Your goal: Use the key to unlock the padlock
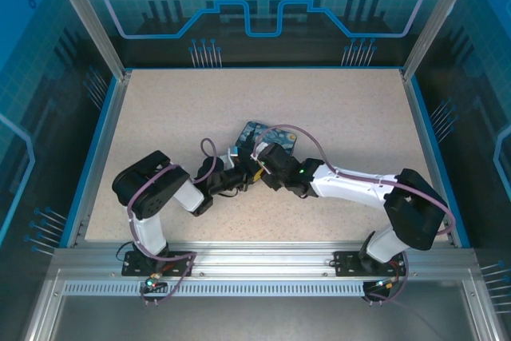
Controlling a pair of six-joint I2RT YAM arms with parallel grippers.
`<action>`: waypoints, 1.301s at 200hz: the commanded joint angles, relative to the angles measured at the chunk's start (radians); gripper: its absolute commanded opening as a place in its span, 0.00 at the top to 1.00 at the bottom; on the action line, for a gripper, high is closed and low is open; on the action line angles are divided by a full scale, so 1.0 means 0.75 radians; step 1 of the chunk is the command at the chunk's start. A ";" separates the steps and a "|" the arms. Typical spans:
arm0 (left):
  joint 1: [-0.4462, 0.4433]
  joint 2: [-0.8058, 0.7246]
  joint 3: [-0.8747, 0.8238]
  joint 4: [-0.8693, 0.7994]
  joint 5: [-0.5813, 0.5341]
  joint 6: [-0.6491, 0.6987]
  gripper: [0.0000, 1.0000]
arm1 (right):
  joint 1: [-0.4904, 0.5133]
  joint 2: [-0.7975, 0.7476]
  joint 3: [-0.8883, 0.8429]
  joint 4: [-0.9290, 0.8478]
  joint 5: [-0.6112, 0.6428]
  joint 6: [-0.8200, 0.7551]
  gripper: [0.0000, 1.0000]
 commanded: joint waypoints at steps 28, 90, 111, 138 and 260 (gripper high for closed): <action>-0.003 0.014 0.037 0.133 0.038 -0.019 1.00 | 0.017 0.071 0.029 0.006 0.036 -0.042 0.60; 0.000 0.016 0.037 0.133 0.041 -0.016 1.00 | 0.016 0.151 0.088 0.027 0.055 -0.042 0.65; 0.001 0.022 0.038 0.133 0.044 -0.018 1.00 | 0.013 0.155 0.097 0.030 0.063 -0.044 0.70; 0.002 0.026 0.040 0.132 0.044 -0.016 1.00 | -0.001 0.142 0.107 0.020 0.044 -0.041 0.79; 0.002 0.042 0.009 0.133 0.018 -0.006 1.00 | -0.251 -0.140 -0.066 0.041 -0.543 0.211 0.43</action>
